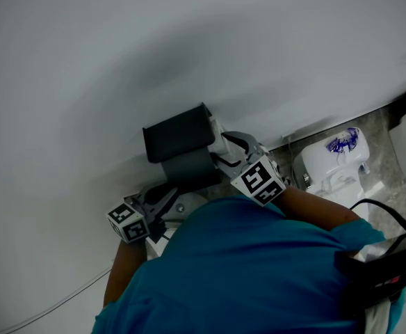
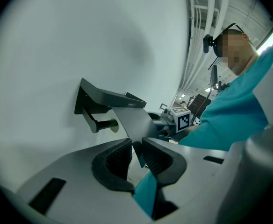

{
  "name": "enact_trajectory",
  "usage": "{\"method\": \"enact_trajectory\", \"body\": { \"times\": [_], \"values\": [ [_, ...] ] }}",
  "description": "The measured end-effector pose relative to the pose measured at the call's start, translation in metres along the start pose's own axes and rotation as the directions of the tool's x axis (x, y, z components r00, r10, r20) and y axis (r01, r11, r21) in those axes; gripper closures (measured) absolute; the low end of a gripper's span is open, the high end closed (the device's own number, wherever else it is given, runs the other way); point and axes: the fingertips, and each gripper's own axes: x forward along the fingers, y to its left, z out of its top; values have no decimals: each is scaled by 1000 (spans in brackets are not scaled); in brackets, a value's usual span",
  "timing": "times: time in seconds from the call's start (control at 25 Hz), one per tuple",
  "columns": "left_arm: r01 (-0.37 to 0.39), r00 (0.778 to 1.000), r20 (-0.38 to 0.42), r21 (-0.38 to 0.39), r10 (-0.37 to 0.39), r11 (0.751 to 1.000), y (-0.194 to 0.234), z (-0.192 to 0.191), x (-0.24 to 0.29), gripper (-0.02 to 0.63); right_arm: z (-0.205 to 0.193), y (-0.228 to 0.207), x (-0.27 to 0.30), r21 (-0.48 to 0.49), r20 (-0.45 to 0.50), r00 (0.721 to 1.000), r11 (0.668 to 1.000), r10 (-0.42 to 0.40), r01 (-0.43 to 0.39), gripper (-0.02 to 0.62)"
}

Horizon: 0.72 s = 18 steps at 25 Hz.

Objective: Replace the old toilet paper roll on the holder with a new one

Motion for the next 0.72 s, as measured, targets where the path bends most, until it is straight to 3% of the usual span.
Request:
{"method": "enact_trajectory", "body": {
  "times": [0.44,0.72],
  "values": [
    [-2,1000,0,3,2,1000,-1,0,1,535,5,11,15,33,37,987,987,155,-156,367],
    [-1,1000,-2,9,1,1000,1,-1,0,535,0,20,16,-55,42,951,951,306,-304,433]
  ]
}}
